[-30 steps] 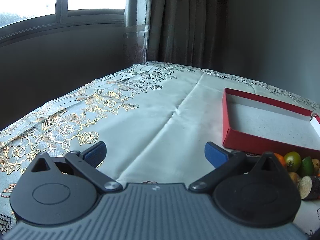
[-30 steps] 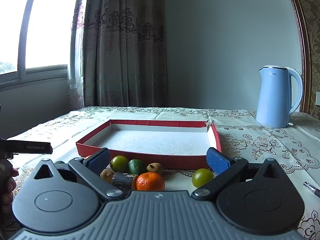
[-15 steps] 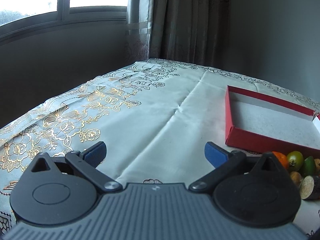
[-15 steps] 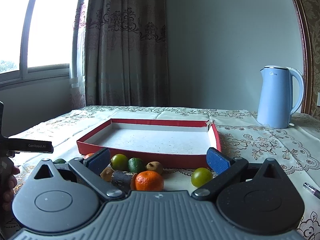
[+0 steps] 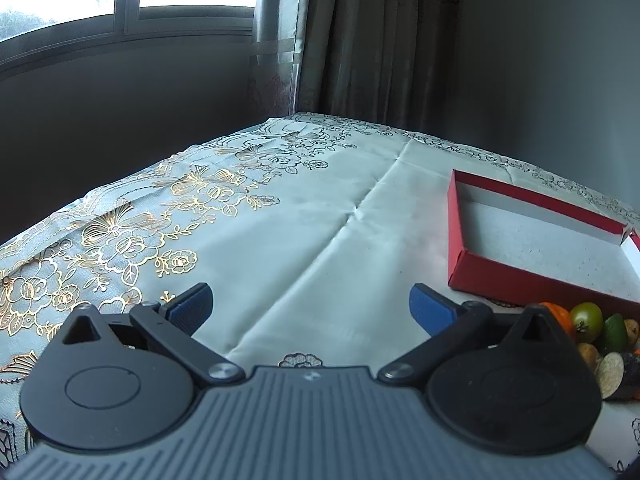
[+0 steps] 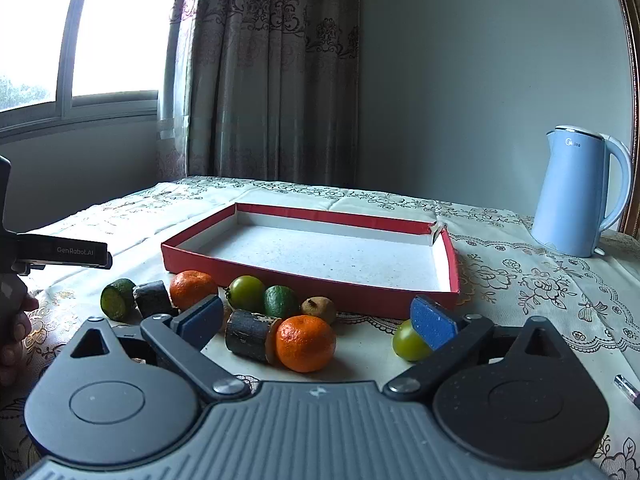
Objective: Organize fruits
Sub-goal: 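Grasp the tangerine with the right gripper and lift it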
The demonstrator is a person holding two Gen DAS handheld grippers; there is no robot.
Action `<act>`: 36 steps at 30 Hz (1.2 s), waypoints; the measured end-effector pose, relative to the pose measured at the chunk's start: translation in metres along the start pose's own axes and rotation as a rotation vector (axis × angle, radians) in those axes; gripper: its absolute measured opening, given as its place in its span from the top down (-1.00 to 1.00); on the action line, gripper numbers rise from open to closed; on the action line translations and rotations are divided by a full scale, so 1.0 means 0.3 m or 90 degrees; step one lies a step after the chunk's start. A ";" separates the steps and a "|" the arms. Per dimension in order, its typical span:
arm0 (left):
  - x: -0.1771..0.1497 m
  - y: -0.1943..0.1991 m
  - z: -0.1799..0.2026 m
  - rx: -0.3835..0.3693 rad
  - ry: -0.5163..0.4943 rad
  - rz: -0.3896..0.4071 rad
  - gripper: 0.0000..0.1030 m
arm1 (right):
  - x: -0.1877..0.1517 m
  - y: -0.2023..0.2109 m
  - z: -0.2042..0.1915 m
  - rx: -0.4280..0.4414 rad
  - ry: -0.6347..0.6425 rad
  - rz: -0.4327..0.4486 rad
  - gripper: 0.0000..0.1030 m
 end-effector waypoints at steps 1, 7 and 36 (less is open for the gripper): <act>0.000 -0.002 -0.002 -0.003 0.002 -0.001 -1.00 | 0.001 -0.010 0.001 0.001 0.004 -0.010 -0.78; -0.003 -0.005 -0.006 -0.018 0.013 -0.005 -1.00 | -0.002 -0.055 0.004 0.001 0.008 -0.058 -0.09; -0.007 -0.032 -0.032 -0.049 0.051 -0.032 -1.00 | 0.024 -0.121 0.003 0.027 0.000 -0.119 0.21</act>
Point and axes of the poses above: each gripper's, at about its wrist camera, not at the fingertips, and y roughly against the way its jaws point, z to its right, x to its top, the point moved 2 cm from there along -y, roughly the way its jaws point, and after that the axes turned 14 degrees about -y, right-handed, at the moved point
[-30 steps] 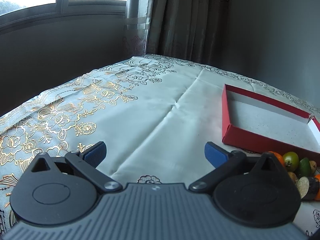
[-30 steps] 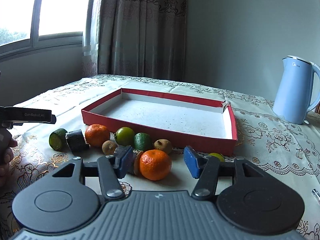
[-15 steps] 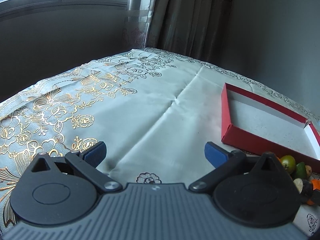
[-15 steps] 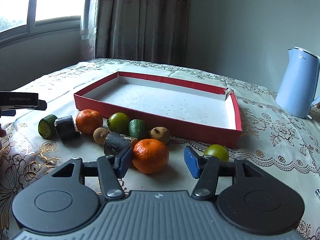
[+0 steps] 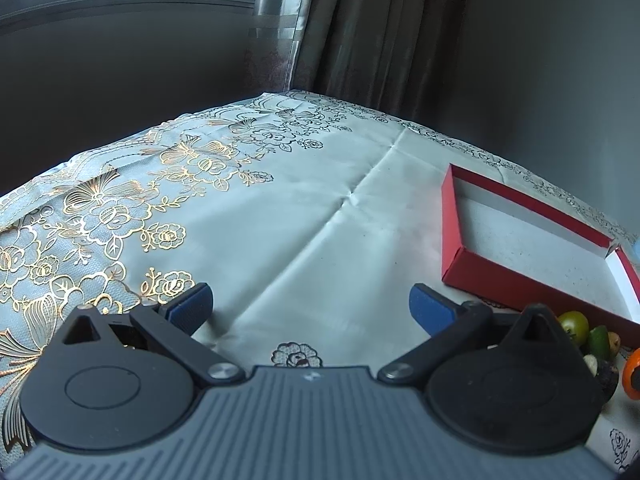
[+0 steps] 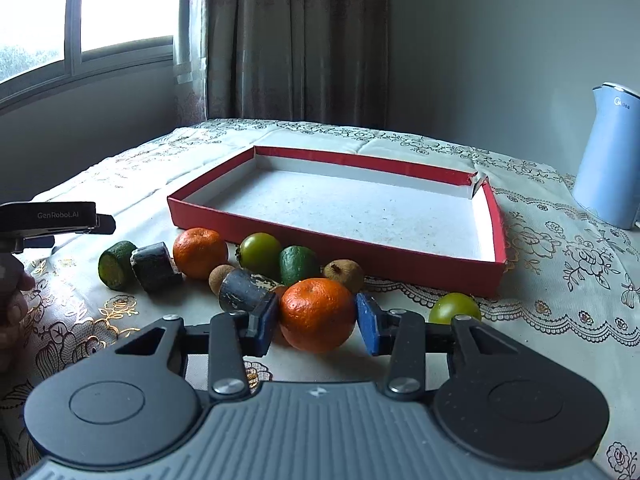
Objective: Organize fruits
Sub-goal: 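Grasp the tangerine with the right gripper and lift it, then lower the tangerine into the red box and open the right gripper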
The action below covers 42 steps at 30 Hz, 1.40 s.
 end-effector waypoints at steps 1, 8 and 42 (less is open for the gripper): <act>0.000 0.000 0.000 0.000 0.000 0.000 -1.00 | 0.018 0.014 0.004 0.001 -0.002 0.012 0.21; -0.002 0.002 0.002 0.001 -0.003 0.001 -1.00 | 0.213 -0.056 0.108 -0.027 -0.033 0.070 0.21; -0.048 0.144 0.115 -0.045 -0.115 0.054 -1.00 | 0.012 0.098 0.356 -0.076 -0.144 0.165 -0.61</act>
Point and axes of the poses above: each gripper's, at about its wrist camera, not at the fingertips, and y roughly against the way its jaws point, z to its right, x to its top, the point moved 2 cm from there along -y, roughly the way its jaws point, and after that the axes turned 14 degrees about -y, right-handed, at the moved point
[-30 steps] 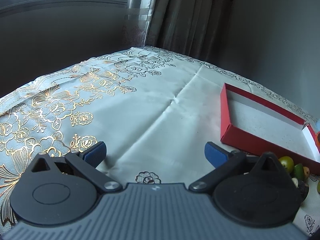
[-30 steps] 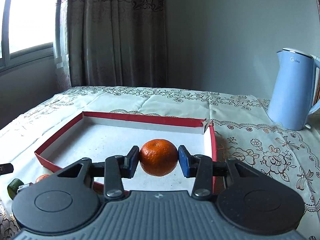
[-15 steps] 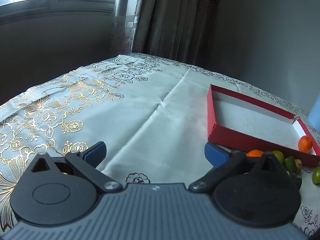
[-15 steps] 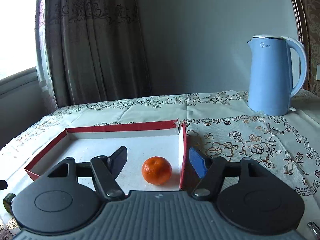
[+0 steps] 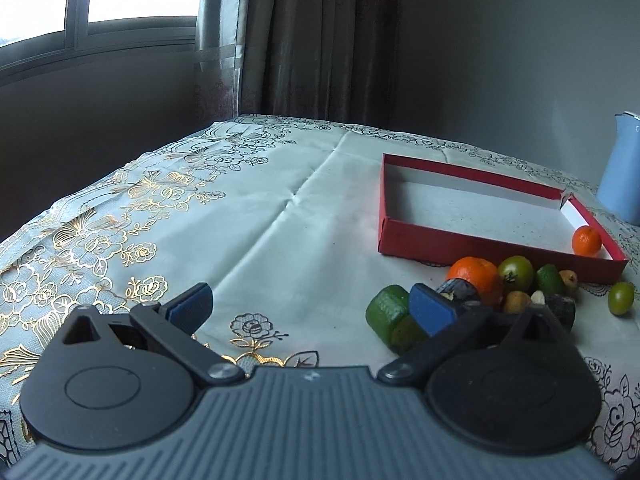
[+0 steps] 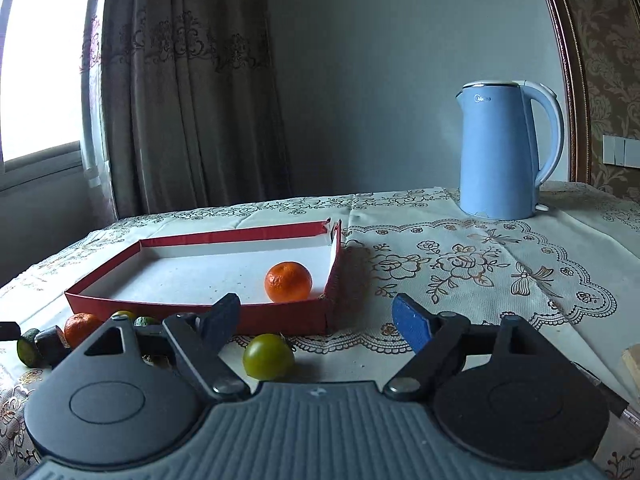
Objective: Organize fruits
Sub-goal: 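Lower the tangerine into the red box and open the right gripper, then move the left gripper down to the green cube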
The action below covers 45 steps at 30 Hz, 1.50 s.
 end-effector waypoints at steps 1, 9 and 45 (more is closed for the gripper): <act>0.002 0.006 0.006 -0.004 0.000 0.004 -1.00 | 0.001 -0.001 0.001 -0.001 -0.001 -0.002 -0.61; -0.006 -0.040 0.027 -0.011 0.036 -0.038 -1.00 | -0.003 0.002 0.003 0.001 -0.001 -0.002 -0.63; 0.006 -0.098 0.092 -0.220 -0.153 -0.019 -0.47 | 0.003 -0.003 0.009 -0.013 -0.009 -0.007 -0.84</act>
Point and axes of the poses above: each gripper's, at about its wrist camera, not at the fingertips, and y roughly against the way its jaws point, z to its right, x to its top, the point moved 2 cm from there along -y, roughly the way its jaws point, and after that the axes turned 14 degrees about -y, right-handed, at the moved point
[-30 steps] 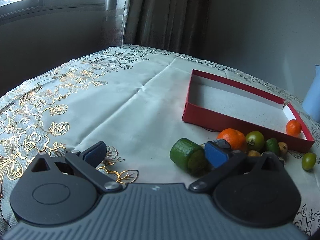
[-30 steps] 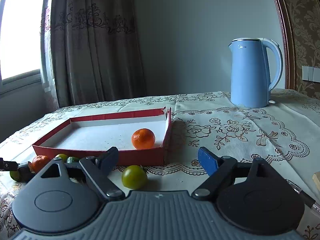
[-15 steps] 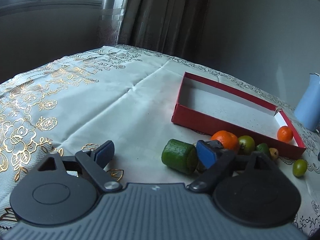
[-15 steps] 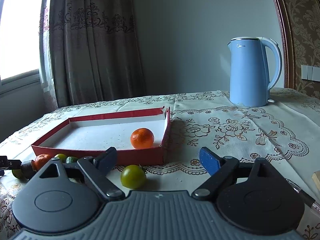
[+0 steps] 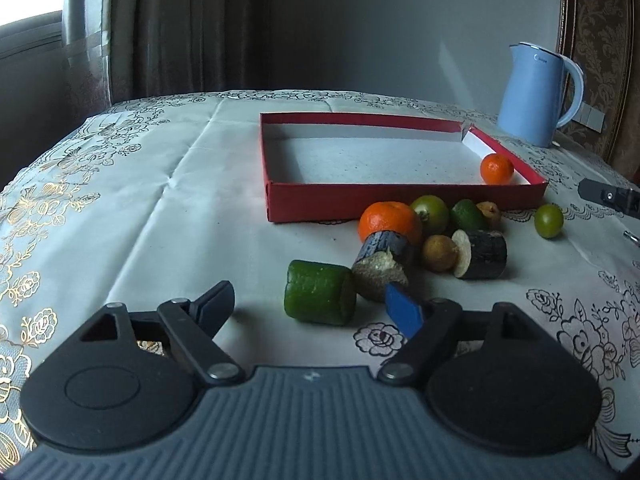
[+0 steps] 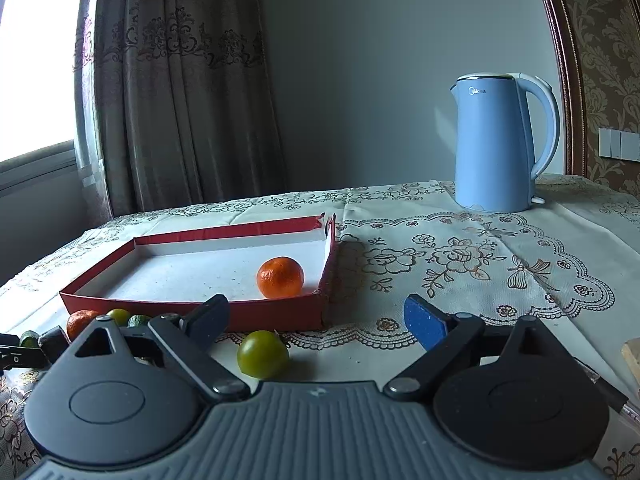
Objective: Organize fruits
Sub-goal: 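Move the left gripper down to the green cube, then close the left gripper on the green cube and lift it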
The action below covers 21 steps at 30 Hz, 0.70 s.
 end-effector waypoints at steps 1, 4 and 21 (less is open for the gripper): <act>0.003 -0.002 0.016 -0.005 -0.021 0.002 -0.47 | 0.000 -0.003 0.001 -0.002 -0.001 -0.003 -0.84; 0.007 -0.012 0.038 -0.020 -0.042 -0.002 -0.38 | 0.000 -0.007 0.002 -0.004 -0.003 -0.006 -0.84; 0.018 0.004 0.017 0.014 0.024 -0.024 0.45 | -0.023 -0.068 -0.041 -0.031 0.043 -0.093 -0.84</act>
Point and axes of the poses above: each gripper's, at about its wrist camera, not at the fingertips, and y roughly against the way its jaws point, z to its right, x to its top, the point moved 2 cm from there along -y, roughly the way its jaws point, and after that the axes turned 14 degrees about -y, right-handed, at the moved point
